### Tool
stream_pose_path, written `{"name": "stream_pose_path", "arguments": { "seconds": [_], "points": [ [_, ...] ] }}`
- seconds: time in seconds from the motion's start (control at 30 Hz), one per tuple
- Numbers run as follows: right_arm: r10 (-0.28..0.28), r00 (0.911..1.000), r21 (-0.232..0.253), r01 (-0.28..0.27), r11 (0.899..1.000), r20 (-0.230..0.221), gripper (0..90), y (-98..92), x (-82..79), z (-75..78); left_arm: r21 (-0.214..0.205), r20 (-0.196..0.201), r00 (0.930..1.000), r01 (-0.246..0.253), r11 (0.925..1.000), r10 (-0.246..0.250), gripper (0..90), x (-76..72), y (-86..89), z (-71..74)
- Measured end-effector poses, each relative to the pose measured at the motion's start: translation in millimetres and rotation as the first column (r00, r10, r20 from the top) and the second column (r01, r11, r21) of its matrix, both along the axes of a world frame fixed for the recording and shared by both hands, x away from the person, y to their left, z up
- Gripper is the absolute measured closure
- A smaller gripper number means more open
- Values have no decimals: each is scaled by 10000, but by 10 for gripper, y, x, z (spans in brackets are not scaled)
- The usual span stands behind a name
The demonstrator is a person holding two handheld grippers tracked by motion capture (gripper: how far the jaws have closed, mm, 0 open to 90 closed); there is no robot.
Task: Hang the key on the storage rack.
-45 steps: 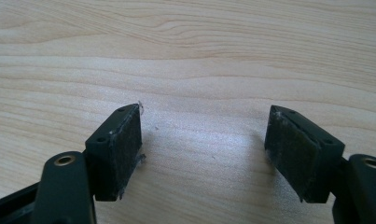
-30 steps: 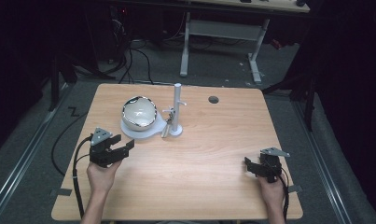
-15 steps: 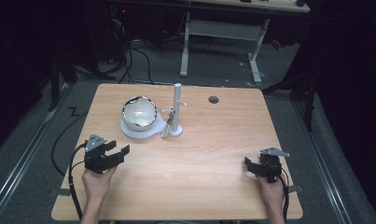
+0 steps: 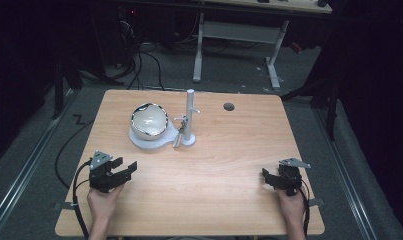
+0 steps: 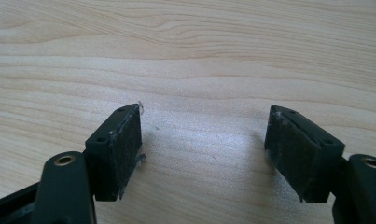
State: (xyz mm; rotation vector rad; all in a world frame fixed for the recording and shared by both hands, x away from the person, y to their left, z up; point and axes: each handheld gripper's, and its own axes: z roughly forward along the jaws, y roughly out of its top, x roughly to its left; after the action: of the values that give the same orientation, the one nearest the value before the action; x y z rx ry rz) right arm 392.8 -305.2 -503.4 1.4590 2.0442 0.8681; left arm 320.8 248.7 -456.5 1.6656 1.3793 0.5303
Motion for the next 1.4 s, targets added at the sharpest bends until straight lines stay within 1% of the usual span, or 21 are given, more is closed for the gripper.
{"name": "stream_pose_path", "arguments": {
  "seconds": [0.4,0.47,0.63,0.83,0.97,1.03,1.1,1.13,1.17,1.23,1.4],
  "points": [
    [-3,10000,2,3,10000,-1,276,0,0,0,0,-302,9992,-253,9997,253,385,-15,42,-134],
    [-4,10000,1,4,10000,-3,276,0,0,0,127,-428,9986,-292,9995,297,384,-5,46,-178],
    [-6,10000,2,6,10000,-1,275,0,0,0,235,-590,9975,-367,9991,380,378,6,43,-233],
    [-6,10000,2,6,10000,-5,276,1,0,0,590,-846,9949,-495,9970,544,372,26,30,-326],
    [-9,10000,2,9,10000,-2,276,1,0,0,721,-870,9940,-604,9956,666,369,28,27,-356],
    [-9,10000,2,9,10000,-1,276,1,0,0,901,-912,9928,-690,9935,773,365,32,20,-384],
    [-10,10000,2,10,10000,-3,275,1,-1,0,957,-928,9924,-724,9928,814,360,35,17,-395],
    [-10,10000,2,10,10000,-3,276,1,-1,0,1086,-949,9916,-779,9910,883,357,41,12,-419],
    [-12,10000,4,12,10000,-7,276,1,-1,0,1086,-949,9916,-779,9910,883,355,41,12,-419],
    [-16,10000,5,16,10000,-10,275,1,-1,0,1251,-954,9904,-880,9882,1003,349,43,11,-443],
    [-17,10000,6,17,10000,-8,276,1,-1,0,1365,-987,9886,-1000,9856,1140,332,46,7,-480]
  ]
}}
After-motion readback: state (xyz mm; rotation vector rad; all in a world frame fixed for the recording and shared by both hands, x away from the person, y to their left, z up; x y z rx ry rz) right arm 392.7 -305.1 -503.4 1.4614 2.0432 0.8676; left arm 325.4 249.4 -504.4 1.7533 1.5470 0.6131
